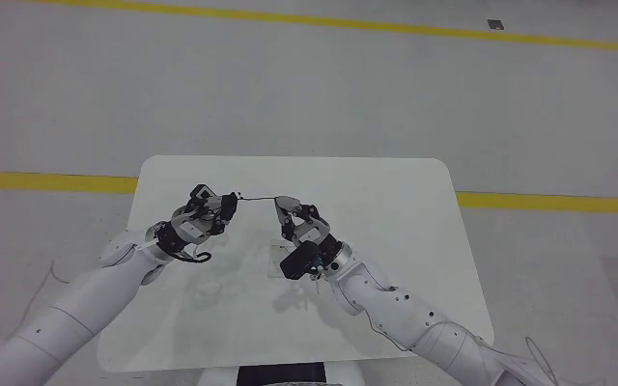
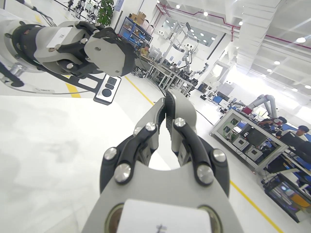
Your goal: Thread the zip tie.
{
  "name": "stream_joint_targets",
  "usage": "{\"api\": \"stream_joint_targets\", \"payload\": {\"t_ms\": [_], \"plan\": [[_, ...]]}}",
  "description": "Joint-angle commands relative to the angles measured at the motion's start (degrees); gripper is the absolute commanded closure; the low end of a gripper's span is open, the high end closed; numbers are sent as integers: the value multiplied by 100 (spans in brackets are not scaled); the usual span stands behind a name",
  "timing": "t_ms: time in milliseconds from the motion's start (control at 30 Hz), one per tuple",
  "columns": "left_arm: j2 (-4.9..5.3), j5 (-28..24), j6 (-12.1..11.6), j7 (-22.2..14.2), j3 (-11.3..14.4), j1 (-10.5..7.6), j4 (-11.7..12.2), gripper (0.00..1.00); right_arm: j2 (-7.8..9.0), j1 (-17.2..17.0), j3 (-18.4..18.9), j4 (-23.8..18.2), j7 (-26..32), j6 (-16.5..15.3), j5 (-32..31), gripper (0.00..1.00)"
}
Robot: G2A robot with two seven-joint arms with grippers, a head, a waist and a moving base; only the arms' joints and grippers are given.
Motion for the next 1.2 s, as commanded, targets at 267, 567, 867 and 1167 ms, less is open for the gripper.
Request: {"api": "stream_joint_targets", "payload": {"t_ms": [267,567,867,1167], "plan": [[0,0,0,0,0,0,0,100,11,-43,37,12,4,0,0,100],[0,0,0,0,0,0,0,100,20,-72,63,47,56,0,0,100],[0,0,0,0,0,0,0,100,37,-182,195,68,46,0,0,100],[0,0,0,0,0,0,0,100,67,-401,445,101,29,0,0,100]]}}
